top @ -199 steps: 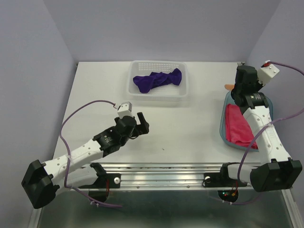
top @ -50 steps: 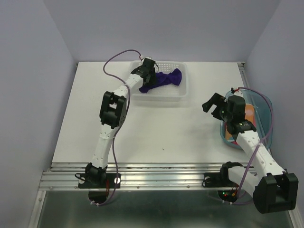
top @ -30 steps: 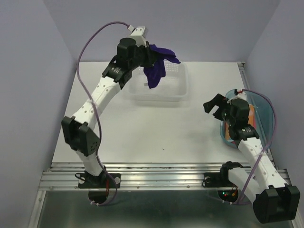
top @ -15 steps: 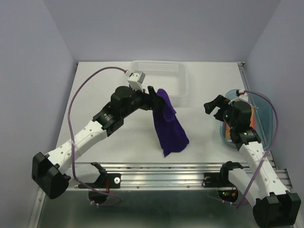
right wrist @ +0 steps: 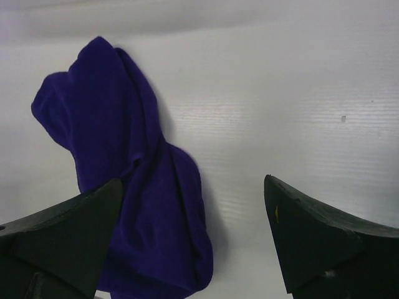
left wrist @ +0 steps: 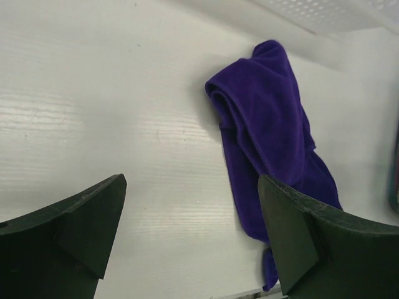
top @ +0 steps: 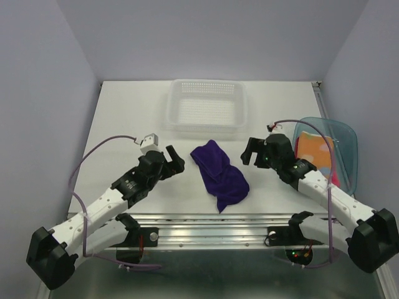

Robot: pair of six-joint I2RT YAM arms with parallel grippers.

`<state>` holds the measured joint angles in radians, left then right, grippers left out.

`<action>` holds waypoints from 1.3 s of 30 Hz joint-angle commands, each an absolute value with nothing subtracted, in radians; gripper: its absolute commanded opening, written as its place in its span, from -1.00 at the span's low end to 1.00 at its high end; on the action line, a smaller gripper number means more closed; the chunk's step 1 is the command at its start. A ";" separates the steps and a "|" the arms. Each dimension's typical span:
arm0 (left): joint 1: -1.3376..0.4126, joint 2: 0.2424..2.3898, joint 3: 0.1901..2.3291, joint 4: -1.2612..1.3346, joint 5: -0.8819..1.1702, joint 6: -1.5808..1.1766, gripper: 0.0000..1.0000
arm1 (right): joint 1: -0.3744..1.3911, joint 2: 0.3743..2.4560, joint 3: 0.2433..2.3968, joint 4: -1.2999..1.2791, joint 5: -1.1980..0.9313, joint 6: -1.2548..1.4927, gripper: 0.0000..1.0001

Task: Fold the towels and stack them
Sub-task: Flatten out the crumpled towel

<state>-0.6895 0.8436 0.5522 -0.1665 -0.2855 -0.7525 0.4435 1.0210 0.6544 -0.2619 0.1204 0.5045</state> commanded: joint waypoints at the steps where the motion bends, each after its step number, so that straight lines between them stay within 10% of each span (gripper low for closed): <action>1: -0.690 0.870 0.520 -0.062 -0.216 -0.749 0.97 | 0.560 1.070 0.739 -0.319 0.303 0.528 1.00; 20: -0.902 1.215 0.540 0.230 0.115 -0.732 0.98 | 0.718 0.870 0.532 -0.428 0.143 0.683 1.00; 39: -1.256 1.485 0.738 -0.030 -0.264 -0.948 0.62 | 0.718 0.739 0.506 -0.506 0.307 0.765 1.00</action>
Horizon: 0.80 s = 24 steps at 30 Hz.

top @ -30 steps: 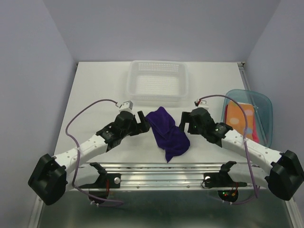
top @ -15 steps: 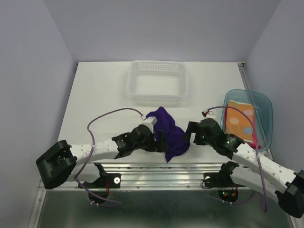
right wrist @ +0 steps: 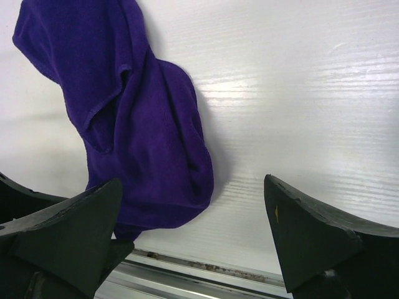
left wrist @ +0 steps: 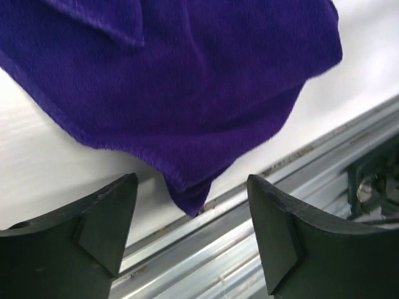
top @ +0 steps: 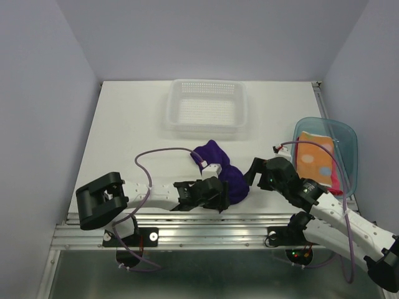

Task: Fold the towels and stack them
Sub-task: Flatten out the crumpled towel

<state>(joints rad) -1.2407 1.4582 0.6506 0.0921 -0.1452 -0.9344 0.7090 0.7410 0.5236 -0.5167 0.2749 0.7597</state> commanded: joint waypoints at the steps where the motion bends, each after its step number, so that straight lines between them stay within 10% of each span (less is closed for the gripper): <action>1: -1.264 1.505 0.761 -0.038 -0.267 -0.937 0.59 | 0.718 0.738 0.503 -0.505 0.308 0.767 1.00; 19: -1.347 1.683 0.917 -0.290 -0.389 -1.031 0.05 | 0.718 0.724 0.488 -0.489 0.325 0.759 1.00; 24: -1.347 1.713 0.991 -0.376 -0.440 -1.038 -1.00 | 0.719 0.716 0.483 -0.486 0.322 0.764 1.00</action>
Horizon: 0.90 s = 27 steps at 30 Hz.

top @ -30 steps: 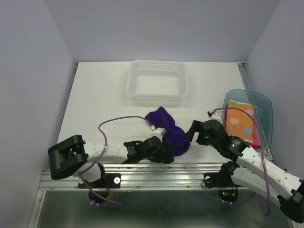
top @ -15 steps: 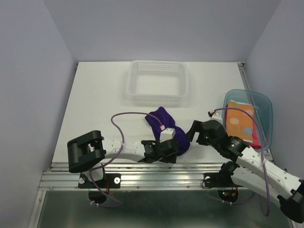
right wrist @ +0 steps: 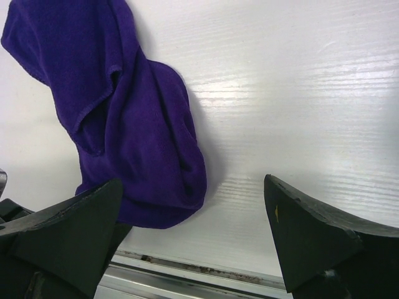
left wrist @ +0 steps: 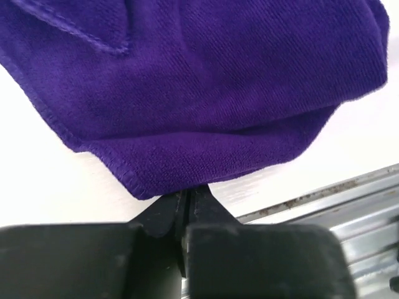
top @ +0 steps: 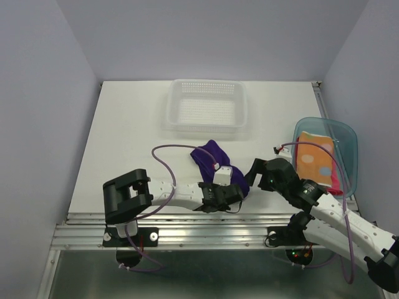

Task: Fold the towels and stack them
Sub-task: Flatten out the crumpled towel

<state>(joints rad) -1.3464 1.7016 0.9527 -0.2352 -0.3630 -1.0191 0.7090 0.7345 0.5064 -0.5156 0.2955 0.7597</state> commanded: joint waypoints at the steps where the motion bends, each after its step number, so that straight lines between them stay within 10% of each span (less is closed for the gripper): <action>1: -1.347 1.692 0.989 -0.386 -0.458 -1.039 -1.00 | 0.718 0.712 0.483 -0.485 0.319 0.767 1.00; 10: -1.289 1.405 0.989 -0.416 -0.595 -0.948 -1.00 | 0.719 0.698 0.448 -0.305 0.008 0.588 1.00; 27: -1.043 1.132 0.992 -0.272 -0.456 -0.778 -1.00 | 0.928 0.966 0.511 -0.082 0.119 0.555 1.00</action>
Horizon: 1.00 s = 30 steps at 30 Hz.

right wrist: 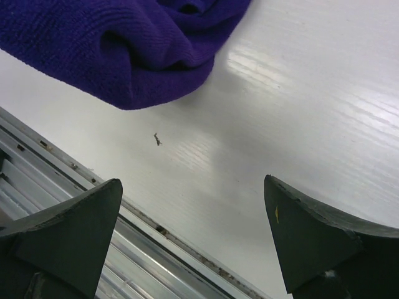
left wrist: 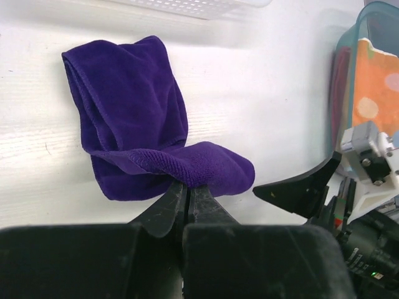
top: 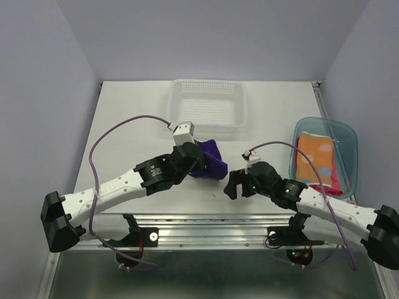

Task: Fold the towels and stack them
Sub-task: Flatten out the crumpled towel

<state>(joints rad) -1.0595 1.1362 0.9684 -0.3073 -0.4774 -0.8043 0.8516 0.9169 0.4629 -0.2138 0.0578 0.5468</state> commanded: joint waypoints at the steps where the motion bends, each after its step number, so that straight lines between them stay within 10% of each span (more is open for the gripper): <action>1: -1.042 1.135 0.994 -0.270 -0.451 -0.781 -1.00 | 0.951 0.980 0.512 -0.068 0.167 0.574 1.00; 12: -1.029 1.118 1.002 -0.250 -0.425 -0.784 -1.00 | 1.049 1.245 0.489 0.273 0.537 0.529 0.81; 22: -1.011 1.094 0.986 -0.249 -0.423 -0.793 -1.00 | 1.048 1.411 0.455 0.623 0.454 0.382 0.57; 30: -0.996 1.072 0.974 -0.253 -0.439 -0.802 -1.00 | 1.051 1.428 0.463 0.586 0.472 0.430 0.01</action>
